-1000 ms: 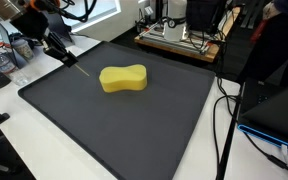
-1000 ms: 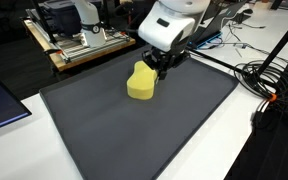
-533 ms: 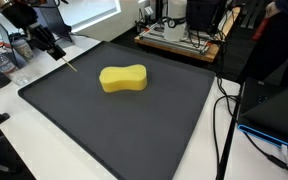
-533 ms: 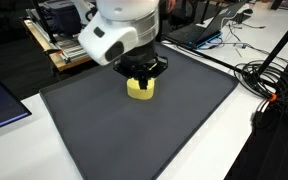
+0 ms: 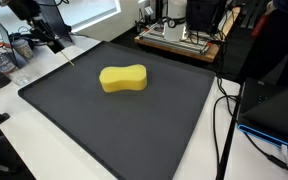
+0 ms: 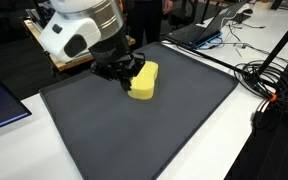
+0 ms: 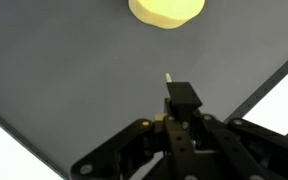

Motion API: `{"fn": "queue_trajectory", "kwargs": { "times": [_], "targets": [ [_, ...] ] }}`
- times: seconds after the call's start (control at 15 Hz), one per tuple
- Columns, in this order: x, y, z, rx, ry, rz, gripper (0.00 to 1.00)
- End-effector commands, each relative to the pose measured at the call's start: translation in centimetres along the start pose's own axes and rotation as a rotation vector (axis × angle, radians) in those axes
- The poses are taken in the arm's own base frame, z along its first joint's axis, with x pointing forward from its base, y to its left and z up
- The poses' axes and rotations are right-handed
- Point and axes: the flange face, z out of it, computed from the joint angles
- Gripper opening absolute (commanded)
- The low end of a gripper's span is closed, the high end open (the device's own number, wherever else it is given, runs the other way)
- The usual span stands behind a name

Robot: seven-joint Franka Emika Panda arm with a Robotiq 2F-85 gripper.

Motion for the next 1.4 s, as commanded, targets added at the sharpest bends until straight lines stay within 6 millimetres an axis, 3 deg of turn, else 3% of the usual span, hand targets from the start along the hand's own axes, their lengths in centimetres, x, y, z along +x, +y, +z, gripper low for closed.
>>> {"fn": "queue_trajectory", "kwargs": {
  "times": [0.0,0.27,0.73,1.07,1.33],
  "targets": [
    [-2.6,2.1,-0.6,0.060,0.027,-0.028,0.03],
    [-4.6,5.1,0.6,0.130,0.017,0.013,0.03],
    [-9.1,13.8,3.6,0.296,0.012,0.115,0.03],
    [-14.5,18.6,4.2,0.320,0.103,0.111,0.03],
    [-20.1,20.5,3.6,0.449,0.210,0.099,0.03]
  ]
}}
